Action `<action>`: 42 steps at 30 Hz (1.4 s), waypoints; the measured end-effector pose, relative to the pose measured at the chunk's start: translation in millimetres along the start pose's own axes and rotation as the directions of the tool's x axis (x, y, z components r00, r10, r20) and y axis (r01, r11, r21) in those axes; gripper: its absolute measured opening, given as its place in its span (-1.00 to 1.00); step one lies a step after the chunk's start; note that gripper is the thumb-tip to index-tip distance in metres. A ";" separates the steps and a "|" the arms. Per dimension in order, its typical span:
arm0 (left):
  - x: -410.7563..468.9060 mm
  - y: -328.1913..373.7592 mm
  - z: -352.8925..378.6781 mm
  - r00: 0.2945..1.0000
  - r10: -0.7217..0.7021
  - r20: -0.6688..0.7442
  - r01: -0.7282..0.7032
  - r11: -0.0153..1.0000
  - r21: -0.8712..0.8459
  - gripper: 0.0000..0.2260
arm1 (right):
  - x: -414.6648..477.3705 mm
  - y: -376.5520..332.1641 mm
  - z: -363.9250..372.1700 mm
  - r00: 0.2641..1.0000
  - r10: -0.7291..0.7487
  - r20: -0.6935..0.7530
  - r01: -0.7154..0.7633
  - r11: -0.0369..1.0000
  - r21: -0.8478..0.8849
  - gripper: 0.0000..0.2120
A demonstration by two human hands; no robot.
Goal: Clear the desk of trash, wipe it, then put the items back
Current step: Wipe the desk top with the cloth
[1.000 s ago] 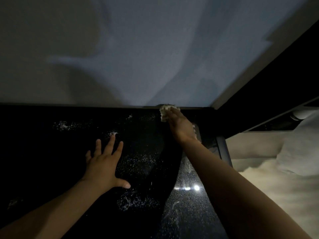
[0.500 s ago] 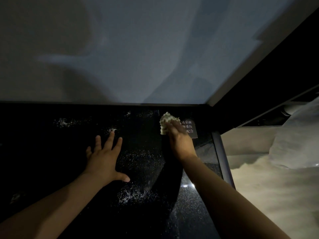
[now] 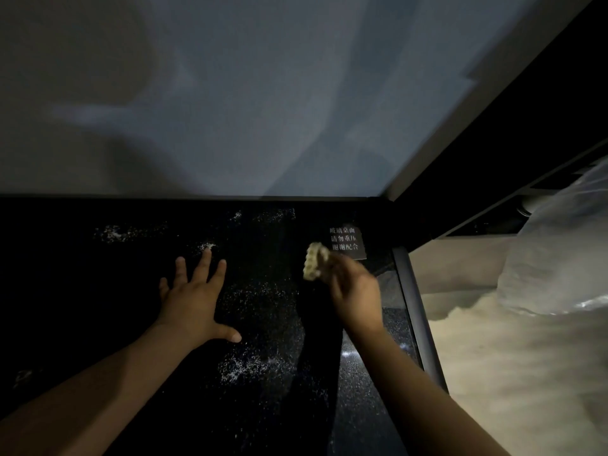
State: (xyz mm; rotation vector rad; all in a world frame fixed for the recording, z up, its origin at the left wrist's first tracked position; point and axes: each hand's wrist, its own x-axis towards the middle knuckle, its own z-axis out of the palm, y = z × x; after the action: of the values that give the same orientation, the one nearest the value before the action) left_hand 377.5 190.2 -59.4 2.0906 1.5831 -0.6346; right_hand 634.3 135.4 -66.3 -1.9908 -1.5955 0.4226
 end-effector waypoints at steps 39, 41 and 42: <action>2.0 3.4 -3.4 1.000 -0.008 0.023 0.008 1.000 0.014 0.22 | -7.1 21.1 20.4 0.954 -0.071 0.291 0.078 0.997 -0.012 -0.58; 1.1 3.2 -3.9 1.000 -0.004 0.020 0.004 1.000 0.012 0.22 | -17.6 16.9 16.7 0.954 -0.063 0.293 0.069 0.998 -0.009 -0.61; 0.8 3.1 -3.7 1.000 -0.004 0.018 0.004 1.000 0.007 0.22 | -23.0 15.0 15.4 0.955 -0.054 0.290 0.059 0.998 -0.007 -0.63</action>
State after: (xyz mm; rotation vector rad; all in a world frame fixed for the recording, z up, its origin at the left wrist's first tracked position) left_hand 381.0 192.3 -56.7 2.0812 1.5778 -0.6590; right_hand 631.9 114.4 -89.6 -1.9588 -1.8317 0.7092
